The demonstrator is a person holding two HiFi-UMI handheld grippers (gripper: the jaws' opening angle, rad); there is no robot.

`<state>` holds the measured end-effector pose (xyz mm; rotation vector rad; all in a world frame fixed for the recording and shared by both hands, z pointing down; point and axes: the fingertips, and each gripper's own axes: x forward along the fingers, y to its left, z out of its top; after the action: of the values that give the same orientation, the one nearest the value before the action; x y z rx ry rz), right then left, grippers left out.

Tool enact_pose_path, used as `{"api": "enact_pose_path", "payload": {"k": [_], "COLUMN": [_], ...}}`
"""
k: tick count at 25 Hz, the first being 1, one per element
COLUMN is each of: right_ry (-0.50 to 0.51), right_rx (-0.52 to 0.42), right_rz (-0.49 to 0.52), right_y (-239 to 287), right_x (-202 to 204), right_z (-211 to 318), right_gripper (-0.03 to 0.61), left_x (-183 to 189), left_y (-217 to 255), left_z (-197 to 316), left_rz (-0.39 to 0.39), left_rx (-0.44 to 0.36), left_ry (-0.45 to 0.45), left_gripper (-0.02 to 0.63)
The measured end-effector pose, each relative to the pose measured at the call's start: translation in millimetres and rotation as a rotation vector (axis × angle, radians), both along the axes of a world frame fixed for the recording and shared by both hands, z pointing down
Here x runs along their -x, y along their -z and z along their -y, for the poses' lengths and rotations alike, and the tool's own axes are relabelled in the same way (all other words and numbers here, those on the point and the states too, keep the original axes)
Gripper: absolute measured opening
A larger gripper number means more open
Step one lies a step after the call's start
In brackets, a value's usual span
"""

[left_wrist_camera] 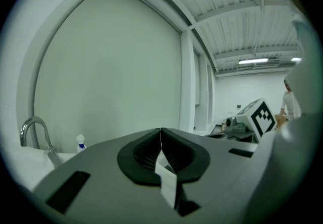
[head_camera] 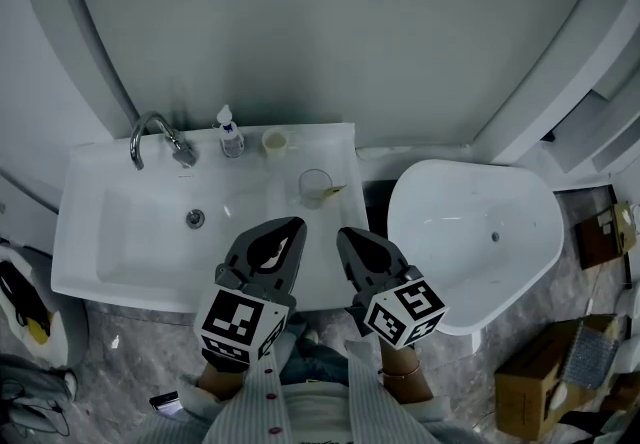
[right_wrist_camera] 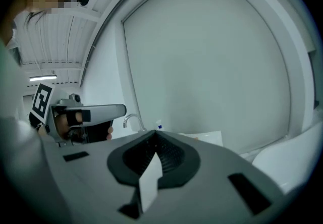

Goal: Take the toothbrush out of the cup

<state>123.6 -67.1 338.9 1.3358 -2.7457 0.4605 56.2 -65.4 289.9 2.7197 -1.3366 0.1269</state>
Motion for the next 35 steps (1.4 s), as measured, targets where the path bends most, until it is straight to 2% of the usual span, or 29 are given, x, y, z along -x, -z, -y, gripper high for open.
{"api": "enact_pose_path", "payload": {"k": [18, 32, 35], "right_ry": [-0.023, -0.076, -0.085], "right_rx": [-0.006, -0.01, -0.008], "right_rz": [-0.016, 0.013, 0.022], "right_y": [-1.4, -10.9, -13.8], "right_x": [14.5, 8.9, 7.9], "right_z": [71.9, 83.1, 85.7], "right_gripper": [0.012, 0.015, 0.041], "left_x": [15.4, 14.8, 14.2], "left_y": [-3.6, -24.3, -29.4], "left_z": [68.1, 85.1, 88.5], "left_rz": [-0.011, -0.003, -0.004], "left_rx": [-0.009, 0.026, 0.039], "left_ry": [-0.025, -0.063, -0.073], "left_gripper": [0.018, 0.018, 0.018]}}
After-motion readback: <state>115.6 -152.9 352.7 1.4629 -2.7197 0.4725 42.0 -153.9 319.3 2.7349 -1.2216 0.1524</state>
